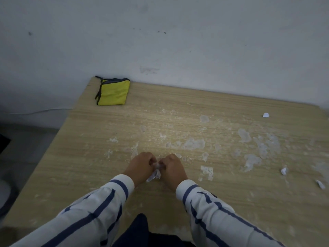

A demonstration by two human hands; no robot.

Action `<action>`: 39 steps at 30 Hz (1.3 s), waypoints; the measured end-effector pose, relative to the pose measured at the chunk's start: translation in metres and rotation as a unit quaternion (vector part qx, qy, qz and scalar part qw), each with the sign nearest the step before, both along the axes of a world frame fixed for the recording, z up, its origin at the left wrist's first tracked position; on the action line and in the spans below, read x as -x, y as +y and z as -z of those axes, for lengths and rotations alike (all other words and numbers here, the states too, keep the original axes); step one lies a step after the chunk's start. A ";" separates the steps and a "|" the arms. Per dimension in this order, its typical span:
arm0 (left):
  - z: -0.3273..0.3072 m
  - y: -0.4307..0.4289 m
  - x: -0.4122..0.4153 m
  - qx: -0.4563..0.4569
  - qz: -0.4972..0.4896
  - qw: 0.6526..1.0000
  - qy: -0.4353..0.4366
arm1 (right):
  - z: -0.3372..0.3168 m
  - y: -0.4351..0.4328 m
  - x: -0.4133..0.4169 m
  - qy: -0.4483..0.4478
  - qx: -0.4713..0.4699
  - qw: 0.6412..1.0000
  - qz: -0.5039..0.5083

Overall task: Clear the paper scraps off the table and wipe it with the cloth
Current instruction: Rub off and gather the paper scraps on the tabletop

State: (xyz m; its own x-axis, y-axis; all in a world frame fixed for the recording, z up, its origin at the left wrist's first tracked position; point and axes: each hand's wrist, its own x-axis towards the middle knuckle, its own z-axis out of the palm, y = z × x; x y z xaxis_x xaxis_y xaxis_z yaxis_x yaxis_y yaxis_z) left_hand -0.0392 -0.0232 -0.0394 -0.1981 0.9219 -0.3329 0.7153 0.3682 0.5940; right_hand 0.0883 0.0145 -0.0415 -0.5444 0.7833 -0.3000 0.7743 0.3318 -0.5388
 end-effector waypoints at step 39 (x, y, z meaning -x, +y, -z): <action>0.043 0.101 -0.284 -0.083 0.236 0.949 0.194 | 0.021 0.081 -0.292 -0.132 -0.115 0.967 0.187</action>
State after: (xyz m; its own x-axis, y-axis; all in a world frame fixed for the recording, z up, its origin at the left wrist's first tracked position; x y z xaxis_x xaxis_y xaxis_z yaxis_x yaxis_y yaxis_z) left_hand 0.2449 0.0775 -0.0821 0.1726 0.9717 -0.1614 0.9535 -0.1238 0.2748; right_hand 0.3803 0.0954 -0.0629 -0.1386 0.9730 -0.1848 0.9637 0.0895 -0.2517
